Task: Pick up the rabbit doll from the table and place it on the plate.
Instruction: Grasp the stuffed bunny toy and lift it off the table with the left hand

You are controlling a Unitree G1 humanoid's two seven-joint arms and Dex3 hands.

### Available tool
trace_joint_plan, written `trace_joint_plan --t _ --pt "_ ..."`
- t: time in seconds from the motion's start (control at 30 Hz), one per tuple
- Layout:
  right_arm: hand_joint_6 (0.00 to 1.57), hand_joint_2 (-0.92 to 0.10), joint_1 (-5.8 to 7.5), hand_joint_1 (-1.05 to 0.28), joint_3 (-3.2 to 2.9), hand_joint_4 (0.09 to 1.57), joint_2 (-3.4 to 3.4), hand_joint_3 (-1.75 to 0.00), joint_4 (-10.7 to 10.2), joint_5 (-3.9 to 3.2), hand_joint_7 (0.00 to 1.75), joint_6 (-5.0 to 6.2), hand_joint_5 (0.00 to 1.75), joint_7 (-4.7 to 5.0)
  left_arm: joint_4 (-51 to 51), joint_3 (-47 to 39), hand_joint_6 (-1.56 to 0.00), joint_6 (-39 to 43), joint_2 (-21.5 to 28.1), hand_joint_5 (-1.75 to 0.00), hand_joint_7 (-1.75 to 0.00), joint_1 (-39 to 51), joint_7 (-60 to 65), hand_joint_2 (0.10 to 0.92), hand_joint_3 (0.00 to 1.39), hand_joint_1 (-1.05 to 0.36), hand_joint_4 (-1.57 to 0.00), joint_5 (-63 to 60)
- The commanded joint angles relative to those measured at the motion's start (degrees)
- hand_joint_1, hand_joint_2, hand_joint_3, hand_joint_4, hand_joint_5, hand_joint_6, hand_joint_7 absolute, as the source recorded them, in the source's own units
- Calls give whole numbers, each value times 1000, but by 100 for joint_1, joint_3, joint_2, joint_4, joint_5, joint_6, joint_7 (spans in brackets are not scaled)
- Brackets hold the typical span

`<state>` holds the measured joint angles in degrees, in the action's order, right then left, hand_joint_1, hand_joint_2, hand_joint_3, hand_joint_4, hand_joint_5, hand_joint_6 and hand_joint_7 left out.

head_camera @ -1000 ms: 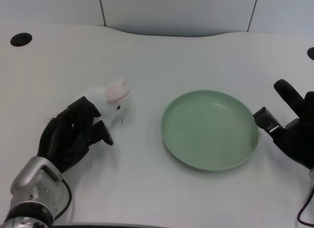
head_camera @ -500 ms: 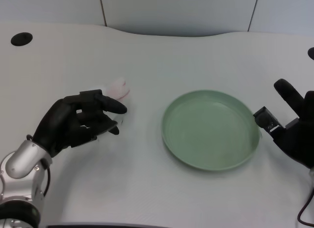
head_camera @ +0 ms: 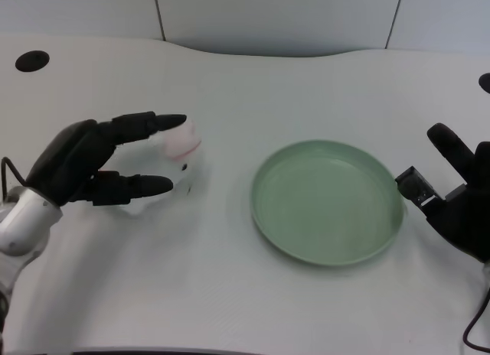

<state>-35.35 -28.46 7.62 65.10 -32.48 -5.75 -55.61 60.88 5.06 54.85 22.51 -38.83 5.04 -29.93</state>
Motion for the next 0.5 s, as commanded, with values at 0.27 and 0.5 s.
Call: trace_joint_plan --t 0.27,0.5 --pt "681 -921 -4 -683 -15 632 97 -353 13 22 1513 57 1746 -51 266 1034 -232 -942 320 1 0 -826 2244 921 214 -883 -105 -1286" --pt "690 -921 9 -690 -11 639 95 -349 -17 34 1528 64 1746 20 1126 1396 -5 -2325 -206 1 1 -1383 2188 921 242 -973 0 -1239"
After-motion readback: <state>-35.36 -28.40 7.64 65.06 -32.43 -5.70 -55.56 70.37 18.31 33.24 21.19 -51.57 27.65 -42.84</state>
